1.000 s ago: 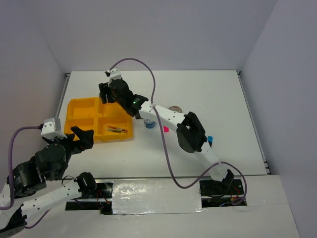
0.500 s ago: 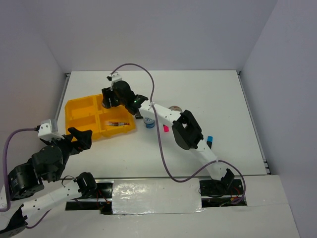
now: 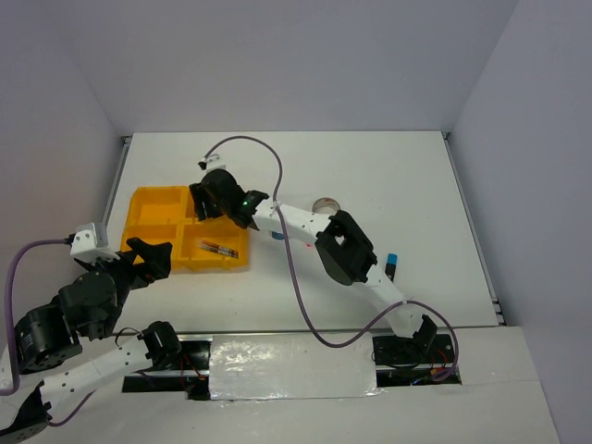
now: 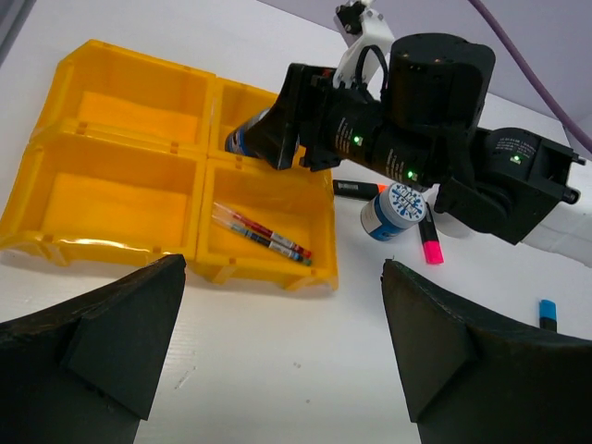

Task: Sort the stationery into containers
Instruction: Place the stationery in the storage box.

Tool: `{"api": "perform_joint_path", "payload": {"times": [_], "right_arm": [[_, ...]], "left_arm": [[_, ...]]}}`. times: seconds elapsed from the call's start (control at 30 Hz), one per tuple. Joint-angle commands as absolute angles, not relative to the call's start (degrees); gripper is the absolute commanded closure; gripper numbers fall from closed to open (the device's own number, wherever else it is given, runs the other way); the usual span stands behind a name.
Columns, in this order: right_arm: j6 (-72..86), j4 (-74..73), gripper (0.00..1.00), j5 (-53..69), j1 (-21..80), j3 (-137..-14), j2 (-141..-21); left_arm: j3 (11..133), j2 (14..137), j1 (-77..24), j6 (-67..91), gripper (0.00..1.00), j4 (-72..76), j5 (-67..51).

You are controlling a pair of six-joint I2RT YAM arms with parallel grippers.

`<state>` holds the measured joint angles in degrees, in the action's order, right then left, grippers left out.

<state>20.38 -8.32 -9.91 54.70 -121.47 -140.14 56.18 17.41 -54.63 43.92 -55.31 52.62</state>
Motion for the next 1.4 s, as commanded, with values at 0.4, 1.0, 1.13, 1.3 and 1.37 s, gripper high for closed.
{"api": "perform_joint_path", "payload": {"times": [0.4,1.0,1.13,1.3,1.37], "right_arm": [[24.7,-12.4,0.92,-12.2,54.9,-131.0,-141.4],[15.6,-12.7,0.70,-6.2,53.3,-137.2,-145.3],[15.2,-13.3,0.59,-4.7,52.8,-138.6,-145.7],[14.9,-12.5,0.35,-3.3,53.2,-134.0,-141.3],[14.2,-12.2,0.15,-3.0,53.4,-131.4,-138.0]], "left_arm": [[56.6,16.7,-54.5,43.3,0.01,-53.2,52.5],[56.5,17.0,-54.5,43.0,0.01,-52.8,52.3],[56.5,17.4,-54.6,42.8,0.01,-52.7,52.1],[56.5,17.8,-54.5,42.5,0.01,-52.6,51.9],[56.4,17.8,-54.5,42.5,0.01,-52.5,51.8]]}}
